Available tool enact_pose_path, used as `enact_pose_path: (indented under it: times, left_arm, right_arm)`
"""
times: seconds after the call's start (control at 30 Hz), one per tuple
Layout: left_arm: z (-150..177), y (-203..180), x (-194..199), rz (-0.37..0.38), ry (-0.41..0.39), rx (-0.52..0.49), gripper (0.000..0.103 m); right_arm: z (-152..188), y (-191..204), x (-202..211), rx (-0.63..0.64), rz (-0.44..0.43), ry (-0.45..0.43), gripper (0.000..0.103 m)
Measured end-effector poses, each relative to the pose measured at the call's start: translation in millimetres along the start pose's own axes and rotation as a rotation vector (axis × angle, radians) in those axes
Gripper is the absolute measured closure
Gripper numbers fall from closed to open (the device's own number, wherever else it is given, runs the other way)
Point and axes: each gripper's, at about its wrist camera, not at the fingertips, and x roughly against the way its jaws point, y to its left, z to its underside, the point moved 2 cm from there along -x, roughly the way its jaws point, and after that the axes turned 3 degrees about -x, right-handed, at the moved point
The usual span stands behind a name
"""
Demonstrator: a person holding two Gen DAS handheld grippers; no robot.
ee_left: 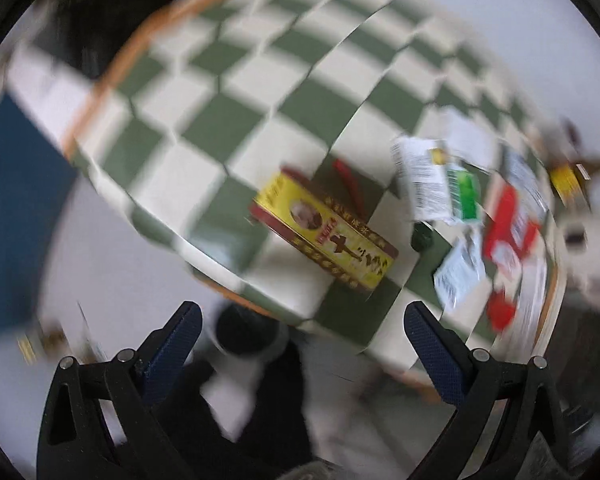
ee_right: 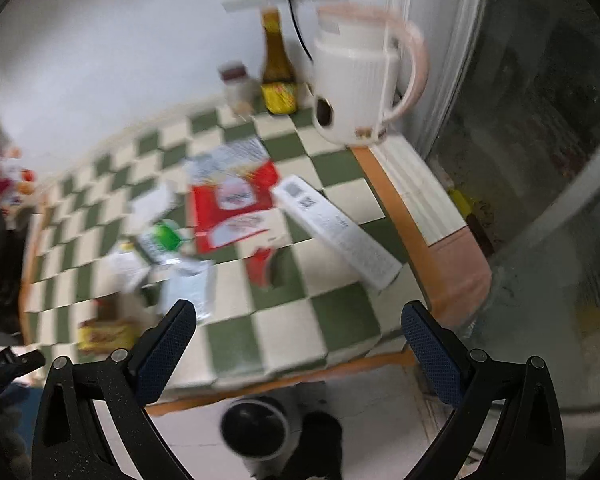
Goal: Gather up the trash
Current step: 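Grasp the yellow spice box with left tool while right tool grasps white barcode box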
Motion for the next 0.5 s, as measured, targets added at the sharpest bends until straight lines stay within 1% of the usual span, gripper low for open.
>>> enact_pose_path:
  times: [0.03,0.1,0.13,0.17,0.2,0.23,0.27,0.3,0.33,0.37,0.4,0.47,0.5]
  left_arm:
    - [-5,-3,-17,0.023,0.047,0.074,0.002]
    - [-13,-8,-45,0.057,0.114,0.217,0.002]
    - [-16,-11,-58,0.082,0.133,0.291,0.002]
    - [-20,-13,-67,0.097,0.144,0.337,0.002]
    - [-22,-16,-78,0.099,0.157,0.396,0.002]
    - [-23,-17,-83,0.102,0.158,0.425,0.002]
    - [-24,-19,-88,0.093,0.159,0.458,0.005]
    - [-25,-22,-91,0.075,0.156,0.47,0.013]
    - [-25,-26,-93,0.054,0.153,0.465,0.018]
    - [-25,-30,-92,0.029,0.142,0.452,0.021]
    - [-24,-36,-87,0.006,0.108,0.42,0.028]
    - [-24,-57,-78,-0.05,0.047,0.278,0.039]
    - [-23,-72,-75,-0.068,0.026,0.179,0.039]
  right_arm:
    - [-6,-2,-17,0.004,0.005,0.025,0.0]
    - [-24,-9,-57,0.024,0.035,0.081,0.0]
    - [-31,-11,-74,0.035,0.045,0.104,0.0]
    - [-41,-14,-91,0.042,0.051,0.121,0.0]
    - [-49,-17,-106,0.047,0.059,0.137,0.0]
    - [-51,-17,-113,0.05,0.064,0.147,0.0]
    - [-56,-19,-126,0.054,0.068,0.161,0.0]
    - [-59,-19,-134,0.06,0.074,0.172,0.0]
    - [-63,-21,-143,0.071,0.082,0.189,0.0]
    - [-66,-22,-154,0.084,0.086,0.209,0.0]
    - [-68,-23,-162,0.099,0.09,0.223,0.0]
    - [-70,-22,-177,0.134,0.087,0.247,0.0]
    - [-69,-21,-184,0.151,0.074,0.263,0.0]
